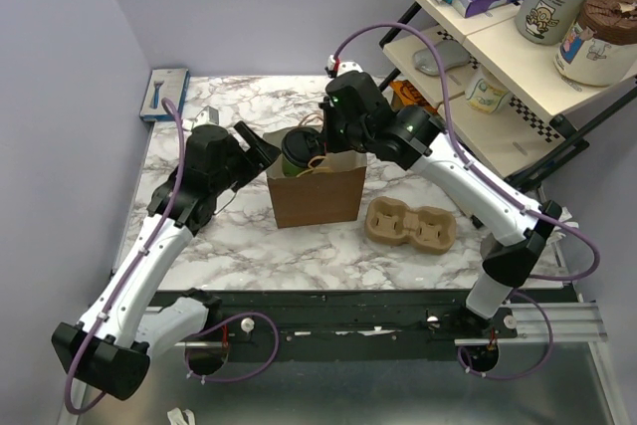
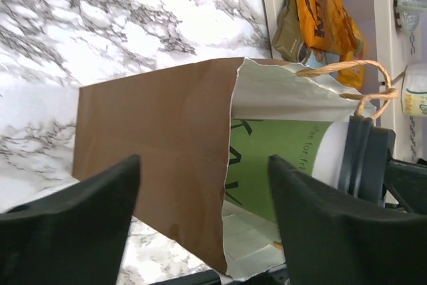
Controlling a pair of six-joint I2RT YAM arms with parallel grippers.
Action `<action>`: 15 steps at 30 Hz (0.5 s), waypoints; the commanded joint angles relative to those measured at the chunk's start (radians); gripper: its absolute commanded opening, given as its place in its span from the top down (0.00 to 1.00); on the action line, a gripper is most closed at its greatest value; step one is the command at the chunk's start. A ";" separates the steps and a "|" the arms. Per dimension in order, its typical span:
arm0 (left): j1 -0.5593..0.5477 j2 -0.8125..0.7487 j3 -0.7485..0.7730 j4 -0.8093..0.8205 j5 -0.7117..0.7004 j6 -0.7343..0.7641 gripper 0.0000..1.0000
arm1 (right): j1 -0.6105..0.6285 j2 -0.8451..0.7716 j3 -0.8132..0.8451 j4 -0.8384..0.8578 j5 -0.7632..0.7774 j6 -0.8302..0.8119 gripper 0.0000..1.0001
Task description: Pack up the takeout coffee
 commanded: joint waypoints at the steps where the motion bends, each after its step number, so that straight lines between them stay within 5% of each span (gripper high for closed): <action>1: -0.003 -0.053 0.050 -0.068 -0.071 0.035 0.01 | 0.012 0.018 -0.015 0.059 0.015 -0.021 0.99; 15: -0.003 -0.124 0.067 -0.114 -0.119 0.096 0.01 | 0.012 0.133 0.049 0.000 0.044 -0.052 0.99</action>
